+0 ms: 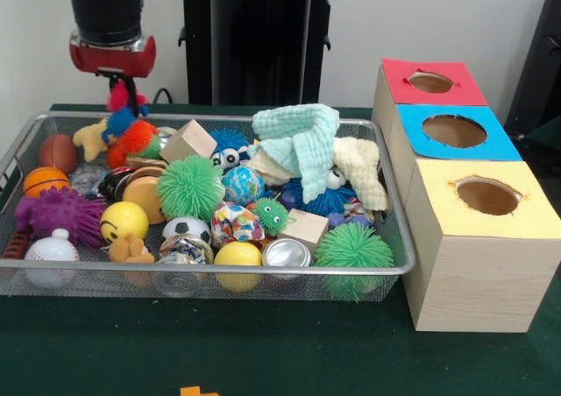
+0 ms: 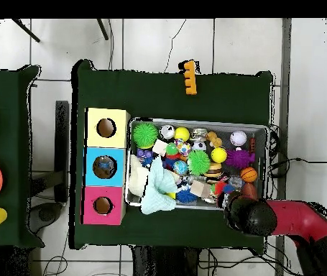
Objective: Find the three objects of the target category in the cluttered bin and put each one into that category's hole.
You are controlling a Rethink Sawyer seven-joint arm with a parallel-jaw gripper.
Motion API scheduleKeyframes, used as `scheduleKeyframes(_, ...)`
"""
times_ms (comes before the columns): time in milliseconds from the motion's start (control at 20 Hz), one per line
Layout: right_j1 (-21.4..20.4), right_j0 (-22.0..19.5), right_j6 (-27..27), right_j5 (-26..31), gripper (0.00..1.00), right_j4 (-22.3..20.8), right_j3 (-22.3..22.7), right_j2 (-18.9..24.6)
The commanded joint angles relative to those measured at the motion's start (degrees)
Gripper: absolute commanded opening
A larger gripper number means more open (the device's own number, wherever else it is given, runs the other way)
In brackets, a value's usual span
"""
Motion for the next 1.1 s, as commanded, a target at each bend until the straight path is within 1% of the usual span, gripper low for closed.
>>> scheduleKeyframes(50,2.80,4.57,8.48,-7.27,0.00,-2.59,4.69,-4.91)
scheduleKeyframes(250,5.18,8.24,11.07,-12.07,0.00,-3.62,4.36,-9.36)
scheduleKeyframes(400,7.35,10.92,11.68,-15.20,0.00,-3.49,3.21,-12.76)
scheduleKeyframes(550,7.59,13.33,11.50,-16.53,0.00,-3.20,3.01,-15.93)
scheduleKeyframes(750,10.68,16.62,11.68,-19.38,0.00,-2.32,1.10,-19.95)
scheduleKeyframes(850,11.11,18.03,11.10,-19.37,0.00,-1.75,0.63,-21.49)
scheduleKeyframes(900,11.40,17.81,10.81,-18.63,0.00,-0.57,0.69,-21.72)
scheduleKeyframes(950,11.29,18.11,10.40,-18.96,0.00,-0.34,0.50,-22.19)
scheduleKeyframes(1100,10.94,16.87,7.95,-19.02,0.00,0.89,0.60,-21.31)
